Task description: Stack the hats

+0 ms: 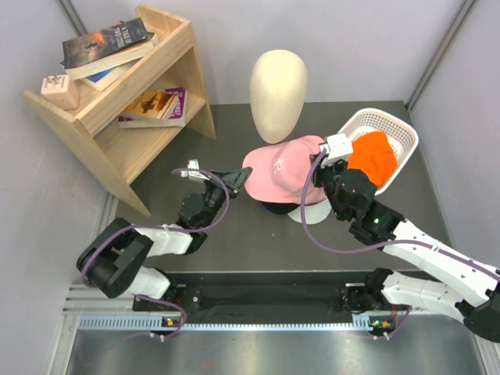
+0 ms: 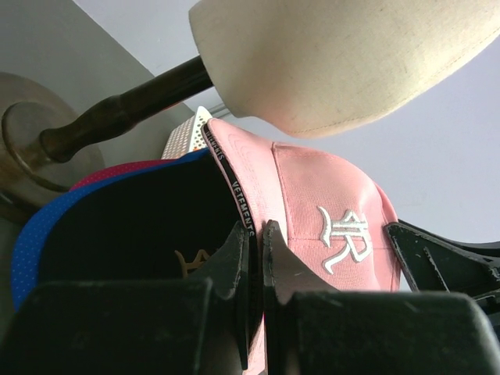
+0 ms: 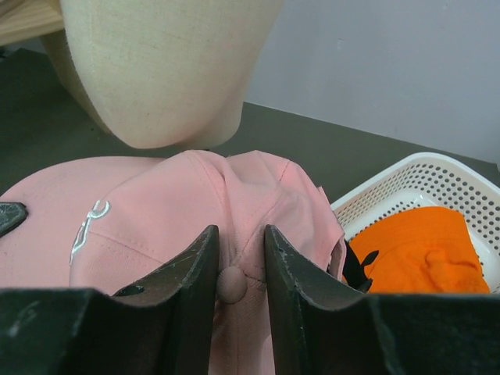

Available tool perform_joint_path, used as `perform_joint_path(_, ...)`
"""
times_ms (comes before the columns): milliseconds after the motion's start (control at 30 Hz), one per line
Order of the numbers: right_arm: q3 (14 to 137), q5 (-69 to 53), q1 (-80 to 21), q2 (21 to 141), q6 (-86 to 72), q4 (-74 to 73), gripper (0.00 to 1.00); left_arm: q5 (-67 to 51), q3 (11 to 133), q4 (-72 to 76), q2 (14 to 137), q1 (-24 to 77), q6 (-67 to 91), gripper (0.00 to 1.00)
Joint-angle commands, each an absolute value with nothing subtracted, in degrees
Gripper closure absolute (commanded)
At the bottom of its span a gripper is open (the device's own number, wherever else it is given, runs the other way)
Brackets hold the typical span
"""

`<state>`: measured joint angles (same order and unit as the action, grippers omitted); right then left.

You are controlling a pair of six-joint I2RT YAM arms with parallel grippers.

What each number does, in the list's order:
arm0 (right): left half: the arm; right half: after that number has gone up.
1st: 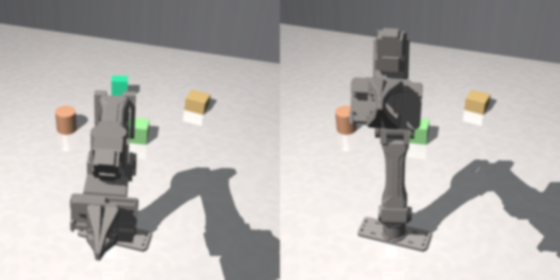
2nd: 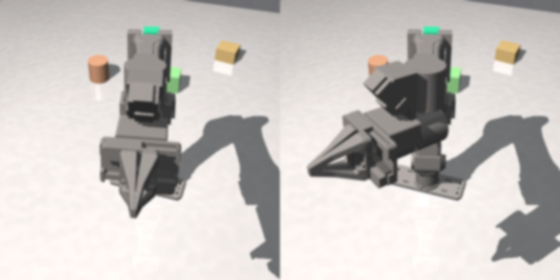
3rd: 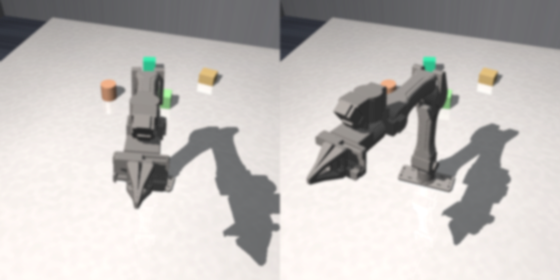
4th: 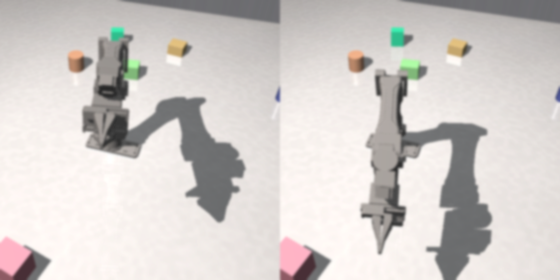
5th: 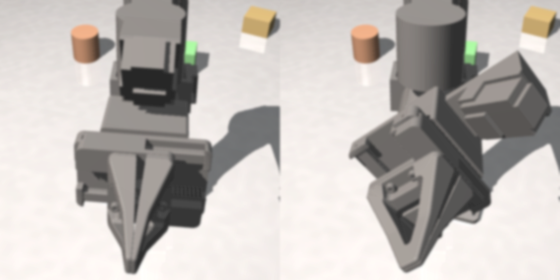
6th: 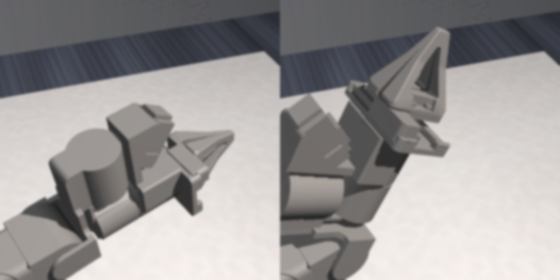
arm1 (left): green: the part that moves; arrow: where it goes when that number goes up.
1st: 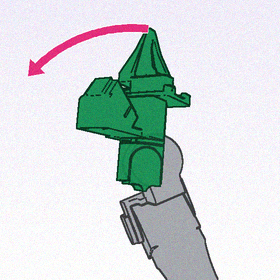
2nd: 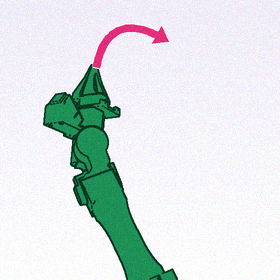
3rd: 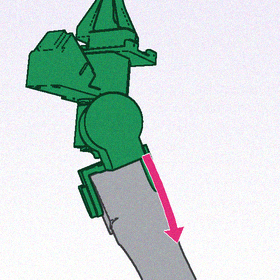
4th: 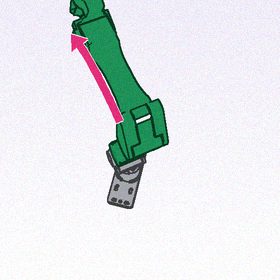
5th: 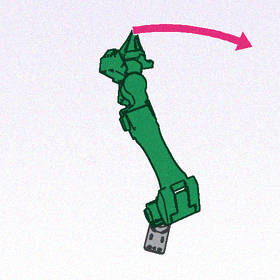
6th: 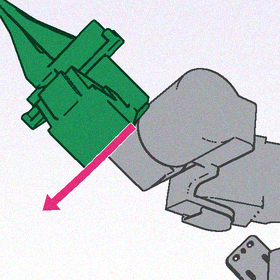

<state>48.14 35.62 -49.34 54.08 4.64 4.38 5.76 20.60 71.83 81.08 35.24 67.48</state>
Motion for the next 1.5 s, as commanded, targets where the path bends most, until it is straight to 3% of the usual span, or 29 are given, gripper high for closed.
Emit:
perform_joint_path(0, 50.8, 37.09, -49.04, 53.79, 4.48, 5.54, 0.69, 13.45, 16.61, 57.31, 83.67, 33.22, 60.82, 1.0)
perform_joint_path(233, 52.12, 39.12, -47.99, 53.53, 0.97, 2.73, 0.56, 11.69, 16.7, 59.41, 86.75, 33.22, 61.17, 1.0)
perform_joint_path(400, 52.38, 31.48, -43.25, 47.56, -3.41, 1.32, 0.39, 10.64, 16.61, 59.33, 86.57, 33.05, 61.08, 1.0)
perform_joint_path(500, 52.73, 26.11, -38.42, 45.53, -5.53, 0.36, 0.35, 10.28, 16.79, 58.89, 86.05, 32.78, 61.0, 1.0)
perform_joint_path(867, 51.77, 2.84, -16.89, 53.07, -9.06, -1.85, 0.47, 8.35, 17.67, 57.04, 84.29, 32.17, 60.38, 1.0)
perform_joint_path(1167, 50.71, -3.95, -16.61, 57.56, -8.17, -0.44, 0.49, 8.09, 18.46, 54.93, 83.23, 31.99, 59.59, 0.99)
perform_joint_path(1467, 50.01, -2.64, -16.44, 59.5, -8.26, -0.88, 0.51, 7.91, 19.51, 53.0, 82.0, 31.9, 58.62, 0.98)
